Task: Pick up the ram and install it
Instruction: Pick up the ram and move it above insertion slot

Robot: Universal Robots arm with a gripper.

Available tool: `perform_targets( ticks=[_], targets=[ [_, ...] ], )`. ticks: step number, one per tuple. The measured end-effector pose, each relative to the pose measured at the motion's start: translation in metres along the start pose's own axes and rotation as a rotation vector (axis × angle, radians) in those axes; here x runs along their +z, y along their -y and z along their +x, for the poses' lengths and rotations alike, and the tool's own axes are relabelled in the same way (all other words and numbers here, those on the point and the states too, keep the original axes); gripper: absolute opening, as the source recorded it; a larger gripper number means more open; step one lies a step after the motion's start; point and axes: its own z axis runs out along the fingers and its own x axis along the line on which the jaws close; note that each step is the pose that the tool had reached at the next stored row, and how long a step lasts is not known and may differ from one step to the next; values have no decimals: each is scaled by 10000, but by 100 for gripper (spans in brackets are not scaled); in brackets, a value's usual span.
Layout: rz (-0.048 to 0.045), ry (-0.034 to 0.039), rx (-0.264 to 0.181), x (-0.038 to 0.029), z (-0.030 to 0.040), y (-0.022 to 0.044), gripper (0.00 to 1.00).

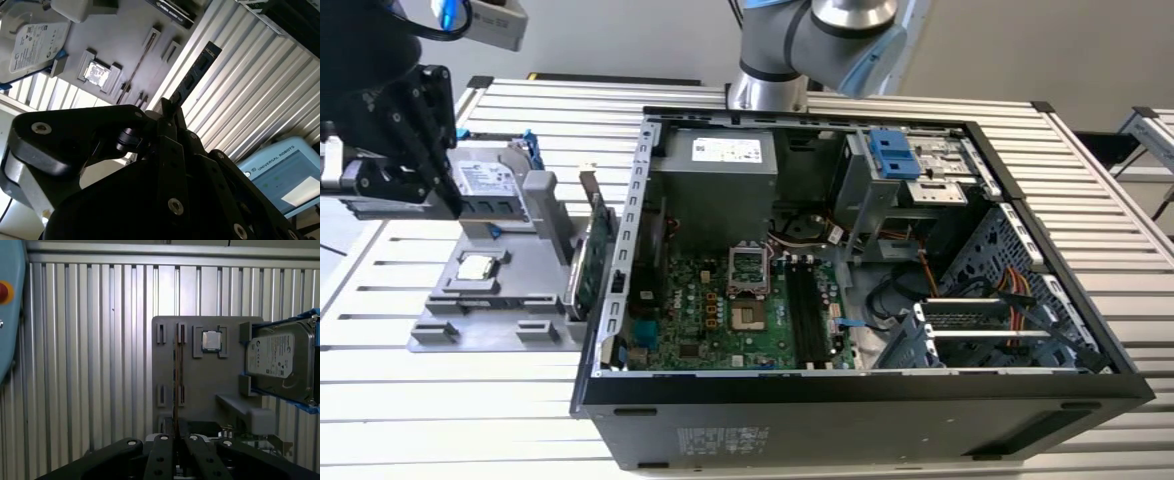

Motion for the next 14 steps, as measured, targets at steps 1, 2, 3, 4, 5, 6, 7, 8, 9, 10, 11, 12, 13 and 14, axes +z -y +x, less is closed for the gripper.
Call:
perform_targets(
  ticks=[1, 2, 3, 4, 5, 6, 7, 8, 9, 10, 11, 12, 13, 14],
  targets=[
    [0, 0, 0, 0, 0, 9, 0],
    [-1, -1, 1, -1, 0, 17, 0],
    [-1, 0, 0, -1, 0, 26, 0],
    [-1, 0, 0, -1, 0, 33, 0],
    [-1, 0, 0, -1, 0, 41, 0],
    [-1, -1, 0, -1, 0, 48, 0],
    [0, 0, 0, -1, 0, 56, 0],
    [0, 0, 0, -1, -1, 63, 0],
    [0, 0, 0, -1, -1, 70, 0],
    [0, -1, 0, -1, -1, 77, 0],
    [-1, 0, 0, -1, -1, 84, 0],
    [0, 0, 0, -1, -1, 91, 0],
    [-1, 0, 0, -1, -1, 97, 0],
    [1, 1, 0, -1, -1, 104, 0]
  ],
)
